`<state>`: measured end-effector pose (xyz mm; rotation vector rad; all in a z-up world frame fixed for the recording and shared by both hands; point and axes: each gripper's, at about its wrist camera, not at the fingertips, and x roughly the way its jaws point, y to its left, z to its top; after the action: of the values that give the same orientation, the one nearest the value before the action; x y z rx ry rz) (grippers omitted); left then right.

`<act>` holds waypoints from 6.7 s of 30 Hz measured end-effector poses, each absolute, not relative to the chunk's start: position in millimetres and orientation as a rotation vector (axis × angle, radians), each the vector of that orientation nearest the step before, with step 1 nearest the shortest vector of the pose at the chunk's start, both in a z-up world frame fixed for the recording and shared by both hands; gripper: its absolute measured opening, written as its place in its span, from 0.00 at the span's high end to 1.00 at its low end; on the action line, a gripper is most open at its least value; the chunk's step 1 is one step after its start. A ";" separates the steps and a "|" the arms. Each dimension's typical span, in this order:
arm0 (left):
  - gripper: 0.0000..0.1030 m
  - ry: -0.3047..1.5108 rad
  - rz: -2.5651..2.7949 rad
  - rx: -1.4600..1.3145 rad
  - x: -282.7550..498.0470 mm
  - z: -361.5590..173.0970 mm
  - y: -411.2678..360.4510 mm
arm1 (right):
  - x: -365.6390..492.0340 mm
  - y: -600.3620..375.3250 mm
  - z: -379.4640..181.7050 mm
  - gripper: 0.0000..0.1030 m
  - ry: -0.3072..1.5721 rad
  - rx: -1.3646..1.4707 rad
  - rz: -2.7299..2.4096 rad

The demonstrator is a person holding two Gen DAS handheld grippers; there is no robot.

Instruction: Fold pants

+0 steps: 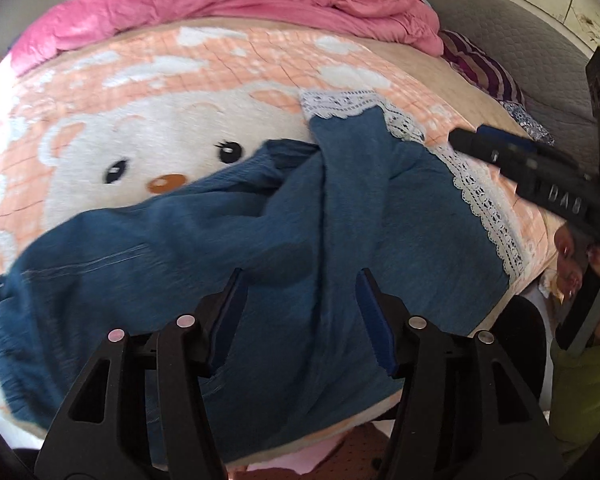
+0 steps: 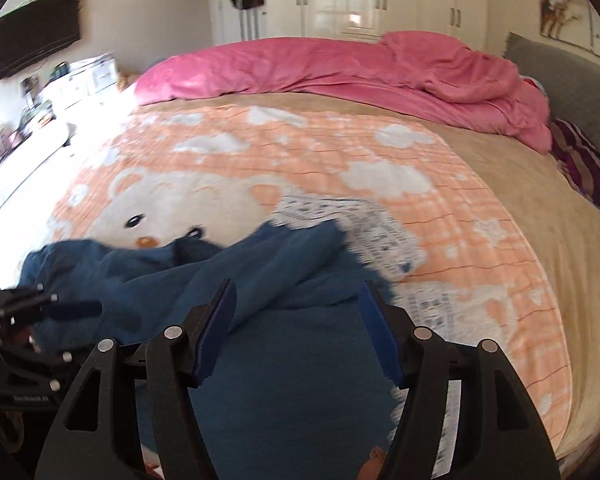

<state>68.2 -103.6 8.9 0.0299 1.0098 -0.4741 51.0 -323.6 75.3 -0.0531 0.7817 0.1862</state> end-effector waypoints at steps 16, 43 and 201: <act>0.59 0.964 -0.519 -0.035 68.3 -11.5 -129.9 | 195.9 -270.8 25.8 0.39 1.003 -0.093 0.209; 1.00 0.873 -0.737 0.075 57.3 -1.6 -134.5 | 87.3 -420.9 84.9 0.91 0.777 0.360 0.142; 0.21 0.982 -0.155 -0.462 38.4 -1.6 94.1 | -13.5 -474.4 -6.5 0.49 0.881 0.562 0.135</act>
<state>38.4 94.1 -1.6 -0.4616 0.9816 -0.1549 -13.5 -474.4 -6.5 0.5622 0.8807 0.1353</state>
